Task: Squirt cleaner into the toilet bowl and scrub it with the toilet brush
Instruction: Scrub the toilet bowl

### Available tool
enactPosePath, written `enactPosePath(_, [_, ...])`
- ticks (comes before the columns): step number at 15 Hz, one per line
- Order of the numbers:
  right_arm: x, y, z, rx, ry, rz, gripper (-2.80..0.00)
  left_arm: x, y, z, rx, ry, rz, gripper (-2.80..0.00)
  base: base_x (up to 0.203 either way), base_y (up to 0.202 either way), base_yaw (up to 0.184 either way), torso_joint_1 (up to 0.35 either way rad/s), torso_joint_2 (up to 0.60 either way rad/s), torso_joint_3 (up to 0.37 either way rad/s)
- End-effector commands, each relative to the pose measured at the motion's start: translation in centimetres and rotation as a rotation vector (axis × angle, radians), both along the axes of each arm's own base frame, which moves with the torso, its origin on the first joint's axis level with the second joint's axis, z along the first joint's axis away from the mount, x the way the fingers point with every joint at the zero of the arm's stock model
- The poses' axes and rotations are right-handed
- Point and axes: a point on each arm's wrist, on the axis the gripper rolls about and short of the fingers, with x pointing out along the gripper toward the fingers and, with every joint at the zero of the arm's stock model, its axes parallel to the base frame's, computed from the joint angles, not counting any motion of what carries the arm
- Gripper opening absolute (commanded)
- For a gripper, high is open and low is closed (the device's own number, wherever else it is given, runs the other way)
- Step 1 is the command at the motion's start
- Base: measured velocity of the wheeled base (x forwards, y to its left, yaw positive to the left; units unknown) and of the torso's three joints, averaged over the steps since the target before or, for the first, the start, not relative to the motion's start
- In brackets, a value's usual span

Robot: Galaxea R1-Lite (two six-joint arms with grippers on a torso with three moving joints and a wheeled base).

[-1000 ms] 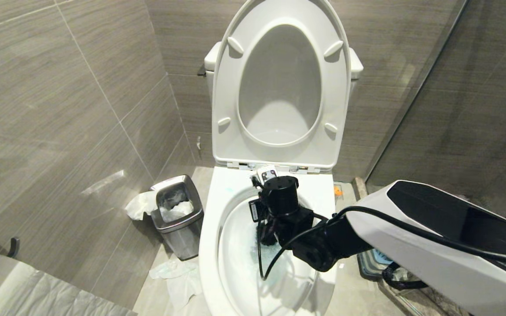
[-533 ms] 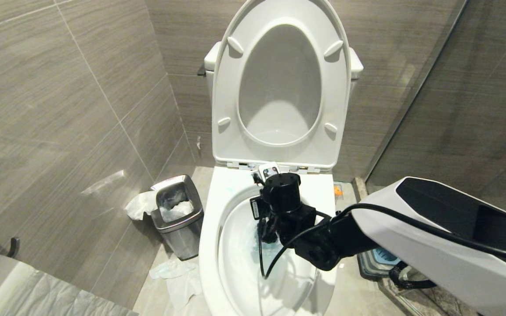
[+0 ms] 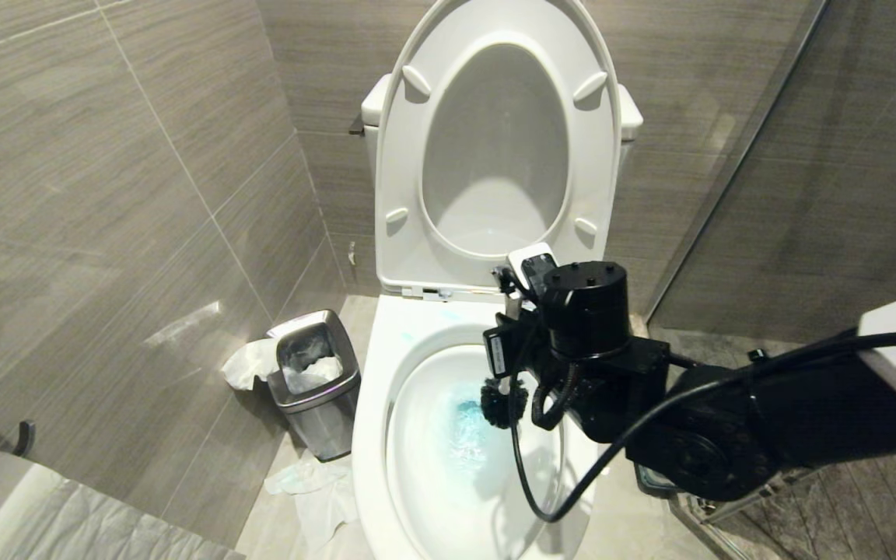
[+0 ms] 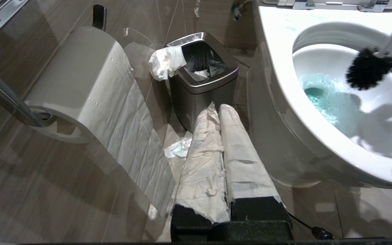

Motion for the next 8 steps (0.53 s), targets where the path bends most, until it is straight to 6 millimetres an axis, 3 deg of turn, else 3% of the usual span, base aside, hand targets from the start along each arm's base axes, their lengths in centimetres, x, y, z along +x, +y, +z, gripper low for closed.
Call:
enactPosePath(1, [-2.2,-1.3,1.8,0.022,-0.018,0.025,-2.80,0.0,0.0,0.0,0.000,0.002,0.000,-2.80,0.000,0.000,0.000,0.000,0.00,0.000])
enactPosePath(8, [-1.2,1.3,-2.1,0.014,0.023,0.086,-2.80,0.0,0.0,0.0,0.000,0.002,0.000,-2.80,0.000,0.000,0.000,0.000,0.00,0.000])
